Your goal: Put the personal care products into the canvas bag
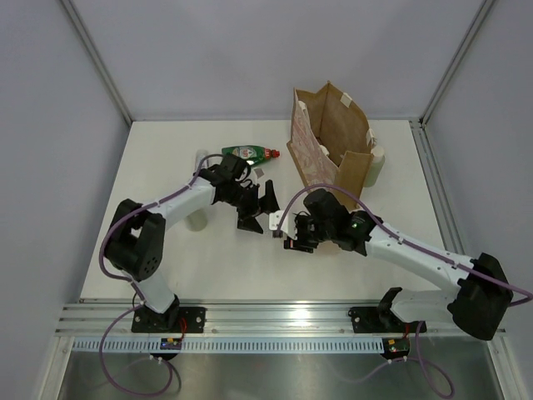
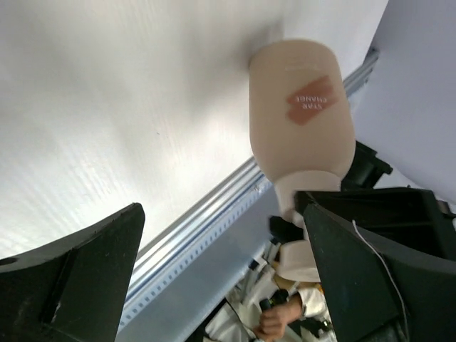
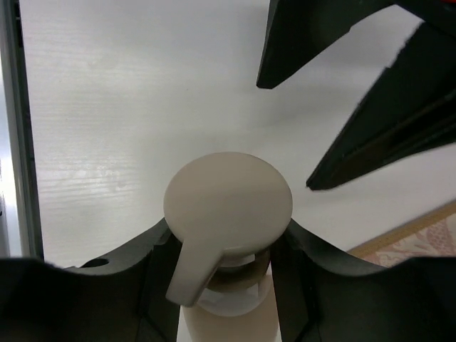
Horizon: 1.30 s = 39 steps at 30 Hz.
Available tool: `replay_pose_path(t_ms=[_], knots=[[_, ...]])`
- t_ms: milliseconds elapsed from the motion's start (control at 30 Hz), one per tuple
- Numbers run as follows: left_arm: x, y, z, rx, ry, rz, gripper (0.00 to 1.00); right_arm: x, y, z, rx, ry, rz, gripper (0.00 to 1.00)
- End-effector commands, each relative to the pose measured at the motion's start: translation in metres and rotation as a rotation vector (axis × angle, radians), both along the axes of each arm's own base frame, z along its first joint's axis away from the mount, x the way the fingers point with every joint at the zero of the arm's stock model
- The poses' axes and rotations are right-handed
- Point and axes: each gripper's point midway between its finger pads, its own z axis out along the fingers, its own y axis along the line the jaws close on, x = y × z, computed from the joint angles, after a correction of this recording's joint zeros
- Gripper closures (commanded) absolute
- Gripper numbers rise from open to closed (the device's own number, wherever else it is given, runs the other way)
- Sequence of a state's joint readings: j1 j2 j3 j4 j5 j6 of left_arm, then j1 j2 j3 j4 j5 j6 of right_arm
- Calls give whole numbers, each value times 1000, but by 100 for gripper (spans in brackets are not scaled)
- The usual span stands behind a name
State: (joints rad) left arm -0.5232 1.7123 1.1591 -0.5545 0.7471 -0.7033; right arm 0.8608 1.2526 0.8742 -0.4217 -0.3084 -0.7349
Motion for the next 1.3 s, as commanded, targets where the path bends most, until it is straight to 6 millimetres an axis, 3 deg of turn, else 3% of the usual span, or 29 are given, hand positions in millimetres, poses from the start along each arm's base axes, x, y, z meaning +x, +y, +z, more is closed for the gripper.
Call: replay_pose_path(t_ms=[0,333,400,467,500,567,600,633,700,767,833,967,1133,1233,1267], knots=[[25,11,34,32,-177,50,1,2,11,52,155,-52,16,83],[47,37,101,21,-525,201,1,10,15,90,309,39,-45,83],[46,42,128,-33,-642,237,1,18,14,96,348,54,-82,83],[41,49,128,-45,-696,249,1,24,16,102,389,77,-109,84],[38,50,149,-97,-781,261,1,30,13,105,407,81,-126,84],[27,53,143,-124,-820,237,1,41,14,111,452,86,-159,84],[20,54,159,-174,-892,232,1,45,14,113,467,89,-169,84],[10,54,147,-187,-896,189,1,52,11,112,481,104,-201,84],[-5,55,154,-236,-983,134,1,60,12,119,521,90,-212,84],[-17,53,140,-241,-1024,89,1,65,13,124,543,89,-224,84],[-28,52,141,-254,-1119,61,1,66,15,130,563,94,-227,84],[-48,36,113,-259,-1254,-6,1,71,18,139,593,105,-255,86],[-32,25,87,-193,-1297,59,1,77,15,136,605,156,-344,97],[-25,7,77,-170,-1332,63,1,77,13,131,608,173,-377,97],[-26,-1,82,-196,-1357,68,1,78,12,131,611,171,-388,97]])
